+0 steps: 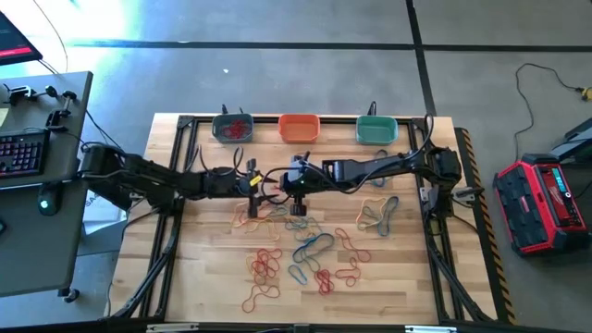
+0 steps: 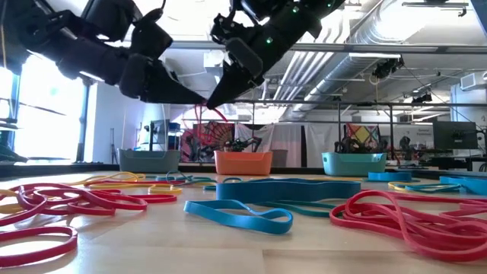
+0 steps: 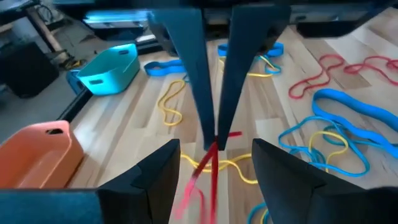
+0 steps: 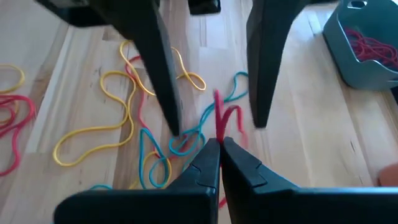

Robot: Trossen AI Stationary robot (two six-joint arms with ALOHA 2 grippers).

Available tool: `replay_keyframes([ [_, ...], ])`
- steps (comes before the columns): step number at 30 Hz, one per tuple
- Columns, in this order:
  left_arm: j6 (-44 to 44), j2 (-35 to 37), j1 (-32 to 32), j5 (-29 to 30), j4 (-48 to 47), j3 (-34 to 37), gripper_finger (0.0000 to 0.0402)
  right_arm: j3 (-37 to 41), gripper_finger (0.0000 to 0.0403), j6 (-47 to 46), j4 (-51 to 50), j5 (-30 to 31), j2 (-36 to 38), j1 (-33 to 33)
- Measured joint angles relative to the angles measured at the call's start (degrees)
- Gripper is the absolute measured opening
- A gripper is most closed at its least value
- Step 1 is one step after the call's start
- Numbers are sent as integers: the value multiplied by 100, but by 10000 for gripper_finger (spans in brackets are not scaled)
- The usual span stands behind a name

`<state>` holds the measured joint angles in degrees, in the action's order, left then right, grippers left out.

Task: Sort rubber bands into baskets
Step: Put the red rubber band into the blue bin

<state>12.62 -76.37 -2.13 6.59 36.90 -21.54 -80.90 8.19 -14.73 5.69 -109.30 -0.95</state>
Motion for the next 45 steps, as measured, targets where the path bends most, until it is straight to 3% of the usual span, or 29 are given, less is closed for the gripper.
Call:
replay_keyframes([
  [8,193,-241,0,224,-438,-123,168,0,0,0,3,-11,2,0],
  [19,4,-241,-17,775,-616,-123,9,0,16,140,100,128,4,22],
  [24,-446,-239,-183,1020,-622,-123,9,-2,81,237,232,732,11,42],
  [32,-1425,205,-941,1953,-1189,-116,3,-2,179,95,236,1807,11,-19],
  [40,-1652,797,-2177,2355,-1928,-116,1,-2,188,-69,212,1815,11,-130],
  [45,-1651,810,-3012,1973,-1966,-116,1,2,188,-70,213,1766,11,-131],
])
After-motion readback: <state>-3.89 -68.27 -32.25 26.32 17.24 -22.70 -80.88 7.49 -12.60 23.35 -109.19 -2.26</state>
